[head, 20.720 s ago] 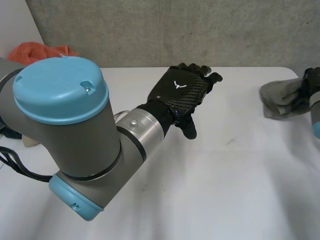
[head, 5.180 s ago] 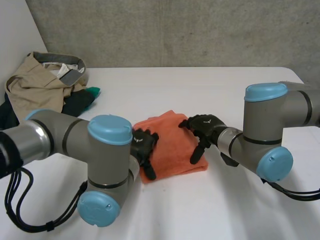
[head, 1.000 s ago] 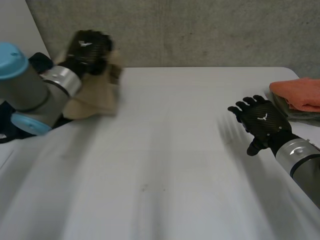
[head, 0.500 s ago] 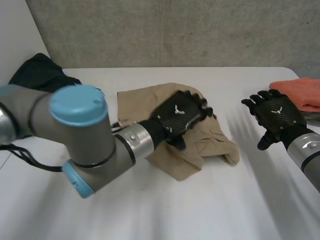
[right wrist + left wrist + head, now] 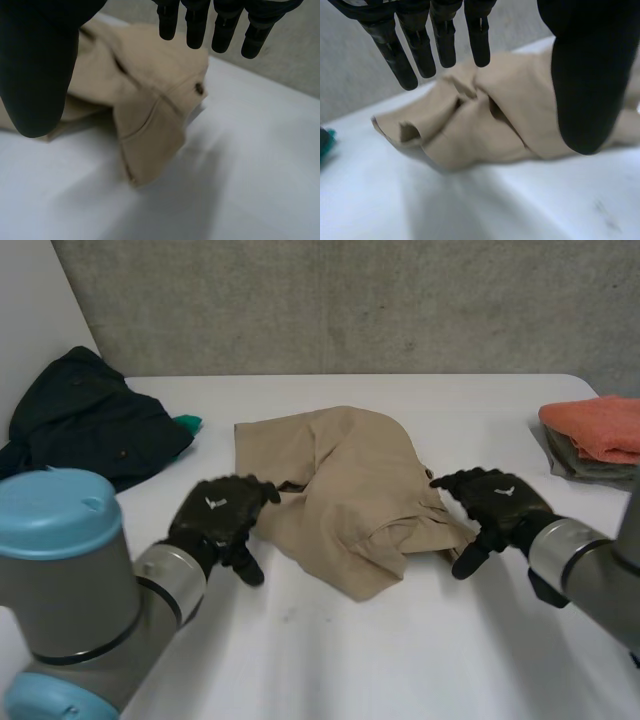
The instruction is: Fold the laundry.
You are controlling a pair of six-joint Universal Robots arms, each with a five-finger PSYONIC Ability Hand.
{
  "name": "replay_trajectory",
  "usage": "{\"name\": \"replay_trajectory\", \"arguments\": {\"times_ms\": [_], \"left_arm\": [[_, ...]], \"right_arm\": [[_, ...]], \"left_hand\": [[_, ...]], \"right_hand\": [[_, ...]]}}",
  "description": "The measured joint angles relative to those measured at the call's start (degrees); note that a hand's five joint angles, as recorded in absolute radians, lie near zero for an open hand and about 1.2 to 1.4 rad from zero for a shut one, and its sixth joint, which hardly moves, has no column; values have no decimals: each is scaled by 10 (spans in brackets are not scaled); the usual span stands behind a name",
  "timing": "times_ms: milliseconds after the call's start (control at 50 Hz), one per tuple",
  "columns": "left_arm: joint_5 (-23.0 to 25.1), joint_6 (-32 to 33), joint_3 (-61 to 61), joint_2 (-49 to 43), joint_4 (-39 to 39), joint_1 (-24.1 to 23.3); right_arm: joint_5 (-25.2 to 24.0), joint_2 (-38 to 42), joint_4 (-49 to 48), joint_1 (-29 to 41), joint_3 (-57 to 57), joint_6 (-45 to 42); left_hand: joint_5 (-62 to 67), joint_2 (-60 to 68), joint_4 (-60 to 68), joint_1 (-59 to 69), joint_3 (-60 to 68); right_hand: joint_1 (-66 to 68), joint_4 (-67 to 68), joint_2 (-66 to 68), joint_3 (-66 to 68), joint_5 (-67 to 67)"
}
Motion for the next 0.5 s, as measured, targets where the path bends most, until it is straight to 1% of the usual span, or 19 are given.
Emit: {"name": "replay_trajectory", "arguments": {"times_ms": [60, 100, 140, 180, 260, 280, 320, 360, 400, 420, 440, 460, 480, 500], "left_arm": [[2, -3, 8, -36, 9, -3], [3, -3, 22, -65, 22, -5], [3, -3, 37, -91, 35, -7], [3, -2, 62, -122, 54, -12], [2, -1, 110, -169, 77, -24], [2, -1, 123, -181, 80, -27], [2, 0, 151, -206, 83, -34], [1, 0, 175, -227, 84, -41], [1, 1, 200, -250, 82, -49], [0, 1, 212, -261, 81, -53], [0, 1, 216, -264, 80, -54], [-1, 1, 226, -272, 77, -58], [-2, 1, 231, -276, 74, -61], [-2, 1, 235, -278, 72, -62]], "right_arm": [[14, 29, -14, 12, -8, -2], [27, 51, -30, 19, -15, -4], [38, 67, -48, 24, -21, -7], [47, 77, -69, 27, -25, -12], [53, 83, -97, 28, -26, -23], [54, 83, -101, 29, -26, -26], [54, 81, -108, 29, -25, -31], [54, 79, -111, 29, -24, -35], [54, 77, -112, 29, -23, -40], [54, 75, -111, 29, -22, -43], [54, 74, -111, 29, -22, -44], [54, 70, -109, 29, -22, -49], [54, 66, -107, 29, -22, -55], [54, 63, -106, 28, -22, -58]], "left_hand": [[-1, 0, 0, 0, 0], [-1, 0, 0, 0, 0], [-1, 0, 0, 0, 0], [-1, 0, 0, 0, 0], [-1, 0, 0, 0, 0], [-1, 0, 0, 0, 0], [13, 9, 11, 2, 9], [76, 65, 71, 51, 65], [170, 171, 168, 162, 160], [288, 296, 290, 293, 282], [288, 296, 290, 293, 282], [380, 379, 385, 375, 376], [458, 461, 465, 422, 454], [460, 463, 468, 422, 459]], "right_hand": [[3, 14, 11, 15, 12], [39, 54, 53, 56, 53], [128, 139, 138, 141, 138], [279, 288, 293, 291, 284], [447, 502, 507, 503, 490], [459, 530, 531, 530, 515], [464, 554, 540, 550, 535], [464, 557, 540, 551, 537], [464, 558, 540, 551, 537], [464, 558, 540, 551, 537], [464, 559, 540, 551, 537], [464, 559, 540, 551, 537], [466, 559, 540, 552, 537], [469, 560, 540, 553, 537]]}}
